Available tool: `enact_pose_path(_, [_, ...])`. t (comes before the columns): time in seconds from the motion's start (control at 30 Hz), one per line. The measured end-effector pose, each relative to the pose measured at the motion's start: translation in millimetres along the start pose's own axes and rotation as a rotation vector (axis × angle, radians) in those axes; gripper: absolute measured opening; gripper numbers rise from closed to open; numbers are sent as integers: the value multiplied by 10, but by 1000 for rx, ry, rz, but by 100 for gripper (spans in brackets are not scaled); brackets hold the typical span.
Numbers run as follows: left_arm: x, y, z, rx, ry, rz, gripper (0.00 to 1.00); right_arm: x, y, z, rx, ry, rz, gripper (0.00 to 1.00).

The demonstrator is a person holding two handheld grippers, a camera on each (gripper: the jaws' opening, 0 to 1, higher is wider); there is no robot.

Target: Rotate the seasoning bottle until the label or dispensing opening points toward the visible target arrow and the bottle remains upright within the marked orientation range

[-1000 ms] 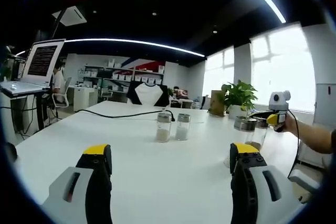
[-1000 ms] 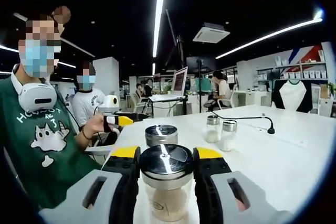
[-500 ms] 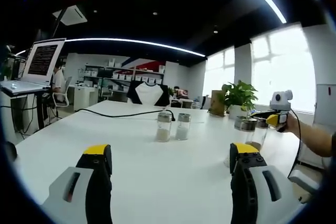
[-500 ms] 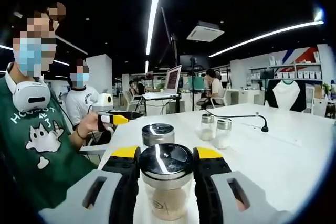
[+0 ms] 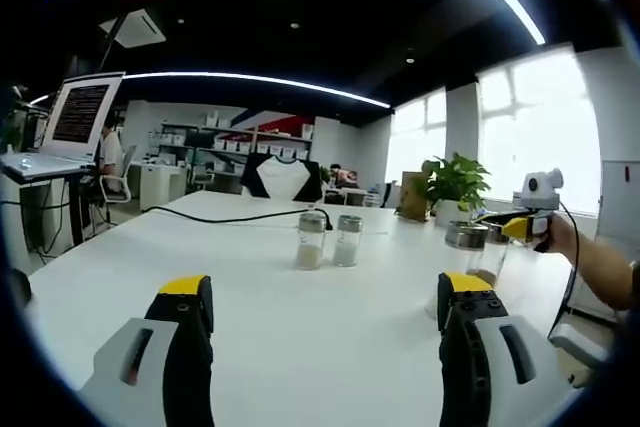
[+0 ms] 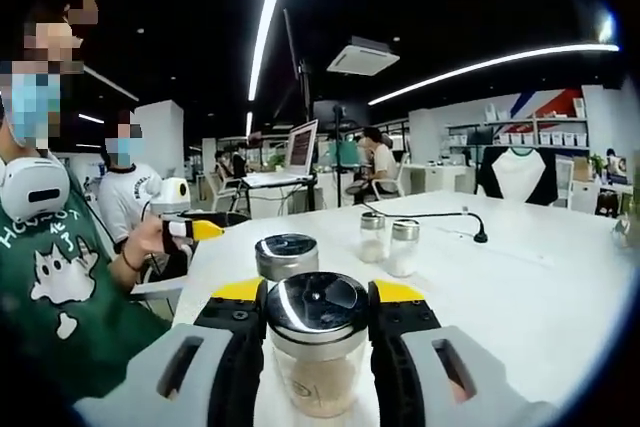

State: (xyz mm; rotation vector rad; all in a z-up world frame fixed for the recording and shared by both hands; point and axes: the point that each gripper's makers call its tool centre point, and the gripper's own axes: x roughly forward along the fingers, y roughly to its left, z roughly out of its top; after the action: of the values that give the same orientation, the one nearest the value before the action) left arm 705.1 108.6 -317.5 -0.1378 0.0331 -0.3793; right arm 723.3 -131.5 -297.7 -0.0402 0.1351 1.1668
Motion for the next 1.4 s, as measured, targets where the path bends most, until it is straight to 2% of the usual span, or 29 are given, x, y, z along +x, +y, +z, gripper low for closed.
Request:
enact_pose_path(0.43, [14,0,-19,-2,3,-1,98,-8,-29,-5,10,-9,-135,38])
enact_pose_path(0.87, [24,14,-19,-6,3,1,98,-8,-76,-3,20,-15,-304,38])
enact_pose_path(1.4, [34,16,-28,-8,7,2,98,-61,-158,18,26,-51,-485,38])
